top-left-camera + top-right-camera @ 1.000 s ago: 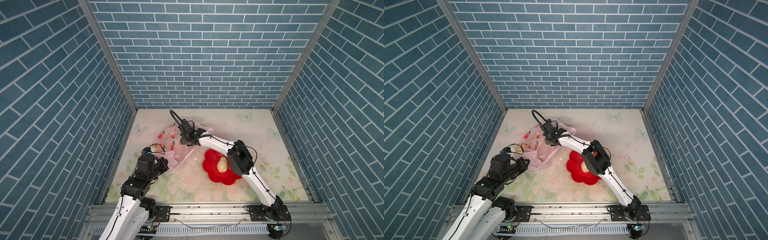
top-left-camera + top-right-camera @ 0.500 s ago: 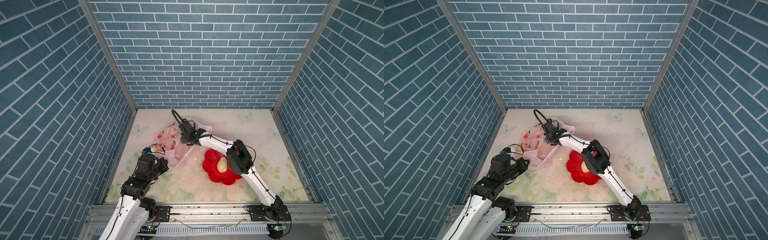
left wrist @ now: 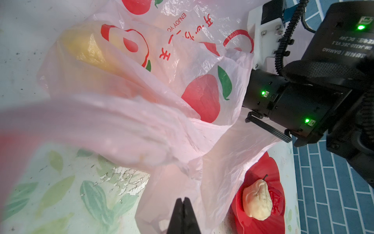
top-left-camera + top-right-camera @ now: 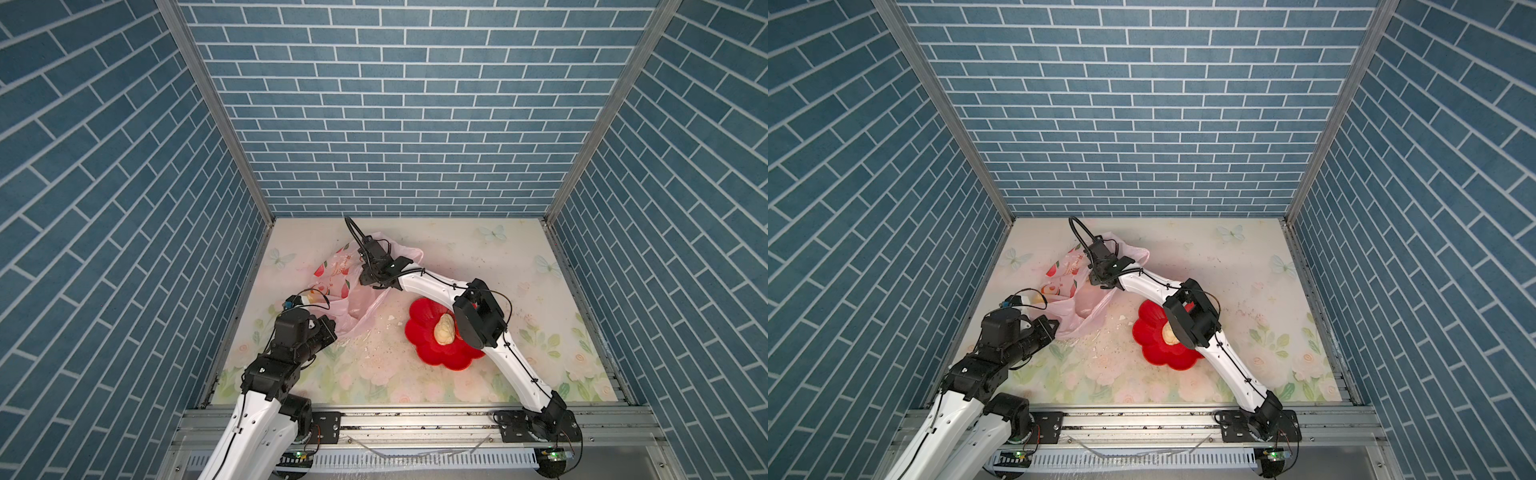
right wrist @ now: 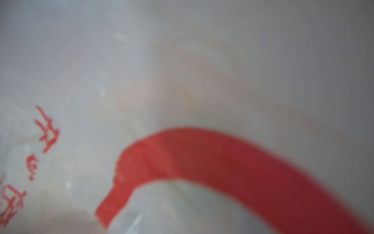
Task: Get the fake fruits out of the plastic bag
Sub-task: 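Push the right gripper deeper into the bag toward the green fruit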
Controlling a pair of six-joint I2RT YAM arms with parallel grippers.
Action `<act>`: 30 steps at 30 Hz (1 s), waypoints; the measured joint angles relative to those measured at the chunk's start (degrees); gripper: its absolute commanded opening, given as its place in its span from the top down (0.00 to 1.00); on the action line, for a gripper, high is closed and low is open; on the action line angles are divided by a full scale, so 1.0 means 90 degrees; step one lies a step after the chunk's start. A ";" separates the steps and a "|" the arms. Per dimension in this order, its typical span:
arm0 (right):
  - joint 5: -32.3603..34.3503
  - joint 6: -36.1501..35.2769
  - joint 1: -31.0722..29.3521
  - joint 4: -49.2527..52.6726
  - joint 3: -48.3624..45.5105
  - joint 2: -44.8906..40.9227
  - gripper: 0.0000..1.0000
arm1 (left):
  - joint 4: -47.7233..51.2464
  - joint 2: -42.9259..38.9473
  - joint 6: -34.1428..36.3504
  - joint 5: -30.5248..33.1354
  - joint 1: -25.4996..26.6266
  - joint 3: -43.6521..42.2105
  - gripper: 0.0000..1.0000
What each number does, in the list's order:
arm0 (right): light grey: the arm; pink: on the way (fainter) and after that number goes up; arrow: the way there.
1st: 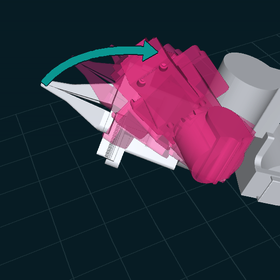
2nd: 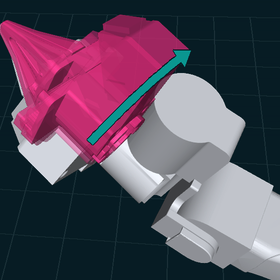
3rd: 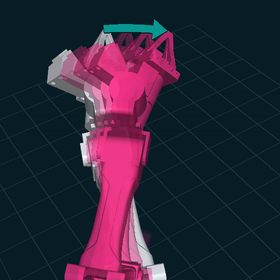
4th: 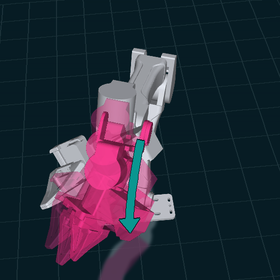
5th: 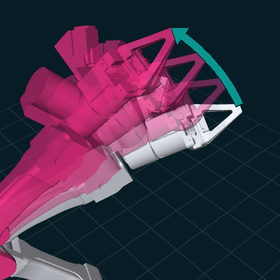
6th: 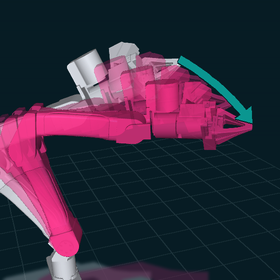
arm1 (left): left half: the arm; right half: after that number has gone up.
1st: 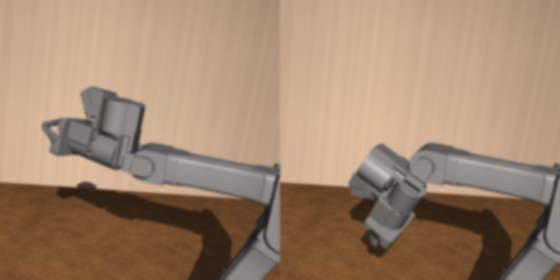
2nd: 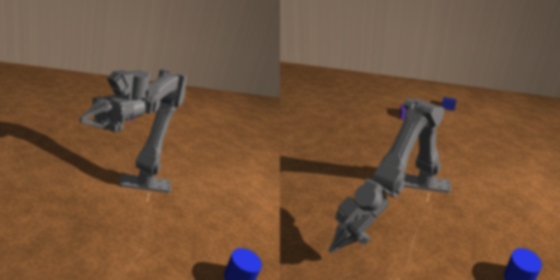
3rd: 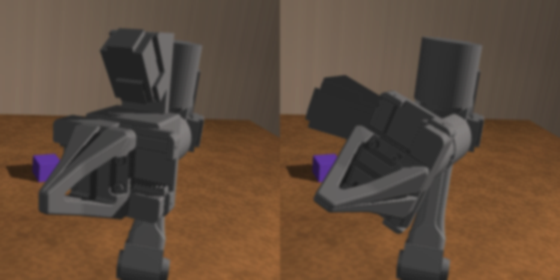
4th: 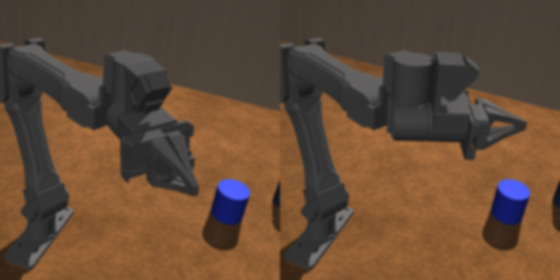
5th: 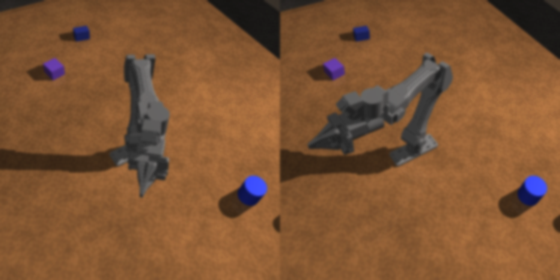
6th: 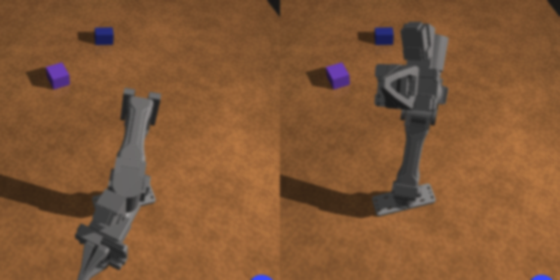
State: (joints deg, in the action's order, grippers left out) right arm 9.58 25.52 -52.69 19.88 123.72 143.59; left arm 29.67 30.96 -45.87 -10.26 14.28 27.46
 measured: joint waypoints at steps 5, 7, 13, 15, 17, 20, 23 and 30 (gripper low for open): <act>-0.0087 0.0352 0.0080 -0.0019 0.0308 0.0248 0.30 | 0.0015 -0.0187 -0.0083 -0.0165 0.0000 -0.0189 1.00; -0.0129 0.0534 0.0121 -0.0032 0.0520 0.0425 0.29 | 0.0075 -0.0284 -0.0114 -0.0265 0.0000 -0.0265 1.00; -0.0228 0.1022 0.0172 -0.0029 0.1044 0.0835 0.27 | 0.0374 -0.0692 -0.0163 -0.0525 0.0000 -0.0374 1.00; -0.0231 0.1166 0.0175 -0.0029 0.1098 0.0886 0.26 | 0.0478 -0.0850 -0.0185 -0.0612 0.0000 -0.0435 1.00; -0.0231 0.1314 0.0180 -0.0056 0.1115 0.0916 0.26 | 0.0576 -0.0964 -0.0209 -0.0709 0.0000 -0.0500 1.00; -0.0223 0.1535 0.0194 -0.0107 0.1117 0.0945 0.26 | 0.0741 -0.1069 -0.0236 -0.0850 0.0000 -0.0576 1.00; -0.0204 0.1712 0.0214 -0.0129 0.1190 0.1015 0.26 | 0.0882 -0.1161 -0.0248 -0.0993 0.0000 -0.0614 1.00; -0.0085 0.1945 0.0260 -0.0163 0.1222 0.1078 0.32 | 0.1098 -0.1309 -0.0260 -0.1202 0.0000 -0.0617 1.00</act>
State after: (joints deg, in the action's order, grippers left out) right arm 8.82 43.03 -50.35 18.41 134.72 153.29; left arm 39.55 19.18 -48.21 -21.08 14.28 21.91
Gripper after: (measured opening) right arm 0.712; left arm 0.045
